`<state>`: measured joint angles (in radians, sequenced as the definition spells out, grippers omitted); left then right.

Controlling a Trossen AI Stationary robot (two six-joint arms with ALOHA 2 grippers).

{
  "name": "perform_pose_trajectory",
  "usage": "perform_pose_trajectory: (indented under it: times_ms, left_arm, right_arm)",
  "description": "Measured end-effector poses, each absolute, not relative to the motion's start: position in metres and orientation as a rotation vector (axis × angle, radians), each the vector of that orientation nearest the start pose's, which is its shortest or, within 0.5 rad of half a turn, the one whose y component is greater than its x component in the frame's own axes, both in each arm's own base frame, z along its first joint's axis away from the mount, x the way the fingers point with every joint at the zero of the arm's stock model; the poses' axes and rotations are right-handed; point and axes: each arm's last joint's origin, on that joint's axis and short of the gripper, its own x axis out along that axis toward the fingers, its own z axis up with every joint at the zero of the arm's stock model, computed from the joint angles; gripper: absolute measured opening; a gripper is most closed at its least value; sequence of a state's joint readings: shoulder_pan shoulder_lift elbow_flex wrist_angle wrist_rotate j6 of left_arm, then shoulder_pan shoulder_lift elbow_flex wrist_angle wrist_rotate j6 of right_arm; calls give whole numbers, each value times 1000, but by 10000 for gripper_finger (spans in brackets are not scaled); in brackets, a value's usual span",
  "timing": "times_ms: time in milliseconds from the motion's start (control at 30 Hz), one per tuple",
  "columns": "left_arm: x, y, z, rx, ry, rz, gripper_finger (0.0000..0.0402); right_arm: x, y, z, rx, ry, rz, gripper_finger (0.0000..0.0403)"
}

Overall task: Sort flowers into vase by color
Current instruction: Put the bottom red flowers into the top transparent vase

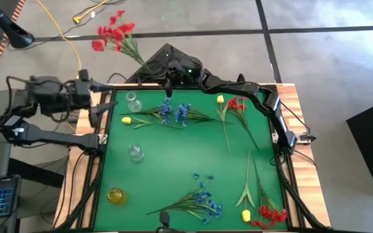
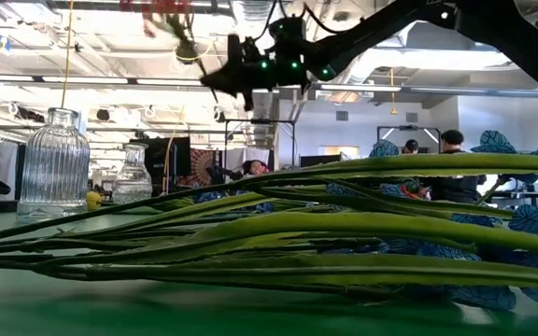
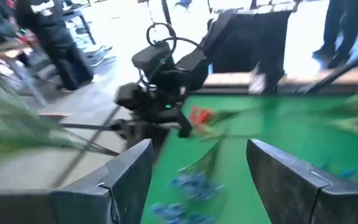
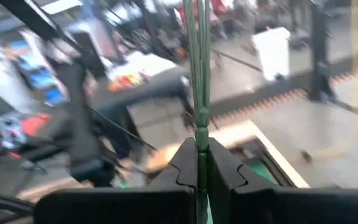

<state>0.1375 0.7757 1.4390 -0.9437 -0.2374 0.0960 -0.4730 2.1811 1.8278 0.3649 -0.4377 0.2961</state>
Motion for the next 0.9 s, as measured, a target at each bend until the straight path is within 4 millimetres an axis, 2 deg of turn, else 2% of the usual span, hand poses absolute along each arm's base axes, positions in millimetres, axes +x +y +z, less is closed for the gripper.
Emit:
perform_pose_trajectory:
  times_ms: [200, 333, 467, 633, 900]
  left_arm:
    - [98, 22, 405, 46, 293, 427, 247]
    - [110, 25, 384, 70, 182, 454, 247]
    - [115, 30, 371, 97, 127, 561, 247]
    - [121, 38, 357, 14, 123, 590, 247]
    - [124, 44, 362, -63, -29, 491, 247]
  right_arm:
    - [473, -198, 308, 304, -134, 127, 36]
    - [479, -183, 309, 305, -131, 175, 36]
    - [483, -171, 309, 315, -125, 235, 36]
    - [486, -159, 311, 309, -133, 265, 36]
    - [488, -155, 311, 306, -138, 275, 36]
